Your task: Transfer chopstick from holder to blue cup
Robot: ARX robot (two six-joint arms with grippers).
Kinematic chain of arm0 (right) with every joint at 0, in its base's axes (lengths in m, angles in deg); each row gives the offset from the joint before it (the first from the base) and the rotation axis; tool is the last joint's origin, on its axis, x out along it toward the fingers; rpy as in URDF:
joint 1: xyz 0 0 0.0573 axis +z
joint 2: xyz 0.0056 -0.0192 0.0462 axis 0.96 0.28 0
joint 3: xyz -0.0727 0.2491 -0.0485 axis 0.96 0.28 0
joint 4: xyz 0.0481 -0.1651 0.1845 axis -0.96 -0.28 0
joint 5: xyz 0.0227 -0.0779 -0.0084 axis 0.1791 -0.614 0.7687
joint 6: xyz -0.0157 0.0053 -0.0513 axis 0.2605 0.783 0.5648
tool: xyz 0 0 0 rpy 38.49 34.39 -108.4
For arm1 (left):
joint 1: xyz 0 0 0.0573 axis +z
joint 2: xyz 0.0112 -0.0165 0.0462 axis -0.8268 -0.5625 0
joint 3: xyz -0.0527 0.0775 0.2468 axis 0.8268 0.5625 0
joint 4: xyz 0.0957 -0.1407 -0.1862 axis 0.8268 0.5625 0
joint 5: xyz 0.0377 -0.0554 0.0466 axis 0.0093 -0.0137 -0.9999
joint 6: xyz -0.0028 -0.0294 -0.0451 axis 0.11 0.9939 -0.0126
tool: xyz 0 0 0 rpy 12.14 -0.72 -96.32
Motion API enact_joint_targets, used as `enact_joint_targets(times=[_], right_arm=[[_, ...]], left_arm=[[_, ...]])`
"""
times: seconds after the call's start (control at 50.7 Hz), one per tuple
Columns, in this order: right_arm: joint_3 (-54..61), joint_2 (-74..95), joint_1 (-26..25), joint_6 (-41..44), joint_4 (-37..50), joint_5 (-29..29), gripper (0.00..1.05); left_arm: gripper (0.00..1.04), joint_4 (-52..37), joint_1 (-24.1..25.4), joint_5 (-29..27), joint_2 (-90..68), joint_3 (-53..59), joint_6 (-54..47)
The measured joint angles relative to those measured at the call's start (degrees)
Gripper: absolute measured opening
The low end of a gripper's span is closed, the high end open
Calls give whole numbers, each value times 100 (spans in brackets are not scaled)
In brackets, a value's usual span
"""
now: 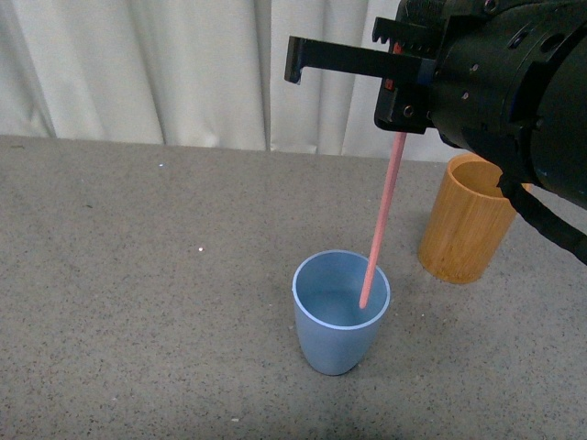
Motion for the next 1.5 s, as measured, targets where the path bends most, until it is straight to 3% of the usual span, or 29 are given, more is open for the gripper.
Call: enact_joint_targets(times=[0.612,0.829,1.027,1.165,1.362,1.421,1.5], right_arm=[[0,160,20,37,11,-39,2],[0,162,63,85,-31,-26,43],[0,162,68,79,-68,-42,73],[0,138,46,68,-208,-306,97],[162,-155,-81,151,-142,-505,94],[660,-216,-223,699,1012,-984,81],[1248,-586,-535,1029,1543,-824,68]], left_arm=[[98,0,0,2,0,0,0],[98,0,0,0,0,0,0],[98,0,0,0,0,0,0],[98,0,0,0,0,0,0],[98,0,0,2,0,0,0],[98,0,0,7,0,0,0],[98,0,0,-9,0,0,0]])
